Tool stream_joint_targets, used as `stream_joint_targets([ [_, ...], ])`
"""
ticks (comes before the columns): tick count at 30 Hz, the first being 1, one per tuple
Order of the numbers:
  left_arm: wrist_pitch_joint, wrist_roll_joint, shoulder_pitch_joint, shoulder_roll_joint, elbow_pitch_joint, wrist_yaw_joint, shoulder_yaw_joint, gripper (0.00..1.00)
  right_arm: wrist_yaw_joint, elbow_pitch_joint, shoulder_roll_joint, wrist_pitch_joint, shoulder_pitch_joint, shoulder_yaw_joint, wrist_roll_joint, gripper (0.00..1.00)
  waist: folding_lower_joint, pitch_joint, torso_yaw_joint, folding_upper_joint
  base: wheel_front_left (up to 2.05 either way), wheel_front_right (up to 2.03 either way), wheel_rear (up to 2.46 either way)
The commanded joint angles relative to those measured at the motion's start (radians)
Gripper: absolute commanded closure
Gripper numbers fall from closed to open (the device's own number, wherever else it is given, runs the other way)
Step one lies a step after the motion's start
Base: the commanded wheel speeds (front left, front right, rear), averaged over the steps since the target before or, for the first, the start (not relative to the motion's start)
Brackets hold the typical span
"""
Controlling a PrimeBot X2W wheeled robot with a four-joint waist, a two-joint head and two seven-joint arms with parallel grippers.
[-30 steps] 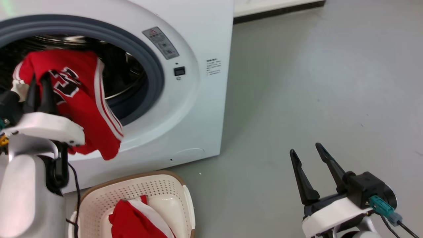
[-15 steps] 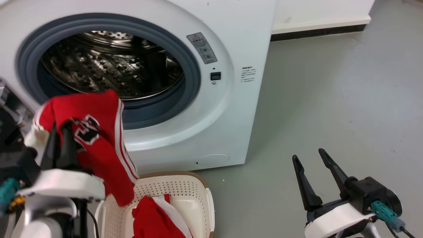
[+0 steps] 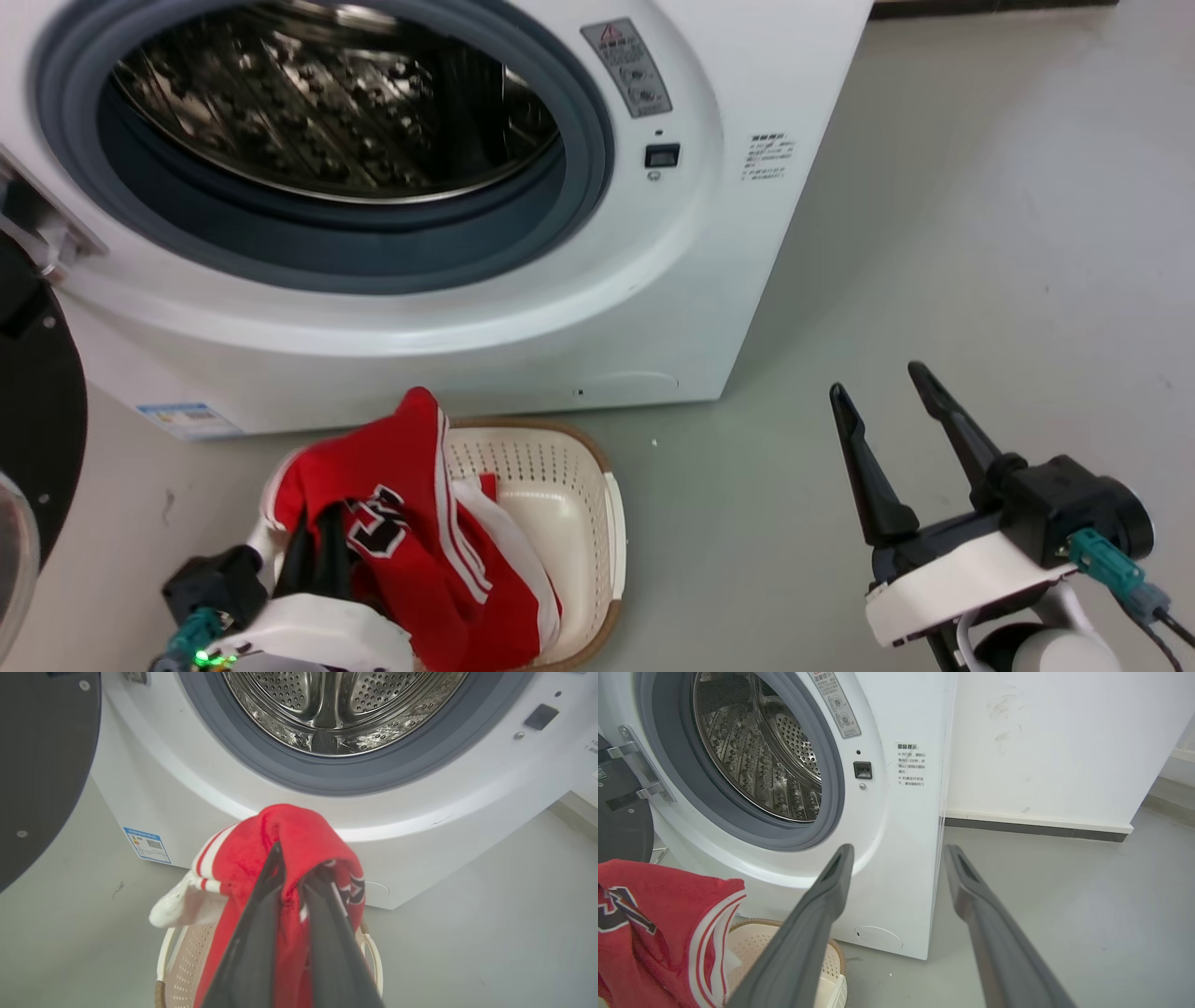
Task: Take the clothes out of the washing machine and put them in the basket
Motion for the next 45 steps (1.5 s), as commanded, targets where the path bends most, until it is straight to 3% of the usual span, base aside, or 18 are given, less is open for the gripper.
stream_joint_targets([
  [1, -0.020, -0.011, -0.029, -0.003, 0.034, -0.007, -0.004, 1.00, -0.001, -0.005, -0.006, -0.006, -0.018, 0.001, 0.005, 0.00, -0.0001, 0.052, 0.000, -0.0001, 0.00, 0.00, 0.00],
  [10, -0.164, -0.052, -0.183, -0.022, 0.404, -0.052, -0.012, 1.00, -0.001, -0.011, -0.032, -0.019, -0.092, 0.004, 0.026, 0.00, -0.0001, 0.208, -0.049, -0.0001, 0.00, 0.00, 0.00],
  [22, -0.211, -0.019, -0.476, -0.002, 0.755, -0.087, 0.012, 1.00, -0.001, 0.008, -0.038, -0.066, -0.200, 0.034, 0.062, 0.00, -0.0001, 0.424, -0.158, -0.0001, 0.00, 0.00, 0.00],
  [34, -0.210, 0.012, -0.656, 0.024, 0.939, -0.059, 0.075, 1.00, -0.001, 0.019, -0.041, -0.105, -0.252, 0.054, 0.081, 0.00, -0.0001, 0.571, -0.212, -0.0001, 0.00, 0.00, 0.00],
  [42, -0.210, 0.004, -0.688, 0.046, 1.089, -0.039, 0.120, 1.00, -0.001, 0.038, -0.039, -0.130, -0.274, 0.069, 0.088, 0.00, -0.0001, 0.599, -0.227, -0.0001, 0.00, 0.00, 0.00],
  [43, -0.210, 0.004, -0.693, 0.047, 1.126, -0.047, 0.127, 0.00, -0.001, 0.054, -0.040, -0.134, -0.275, 0.073, 0.084, 0.00, -0.0001, 0.577, -0.218, -0.0001, 0.00, 0.00, 0.00],
  [45, -0.210, 0.007, -0.693, 0.037, 1.135, -0.056, 0.125, 0.00, -0.001, 0.061, -0.041, -0.137, -0.273, 0.072, 0.083, 0.00, -0.0001, 0.551, -0.207, -0.0001, 0.00, 0.00, 0.00],
])
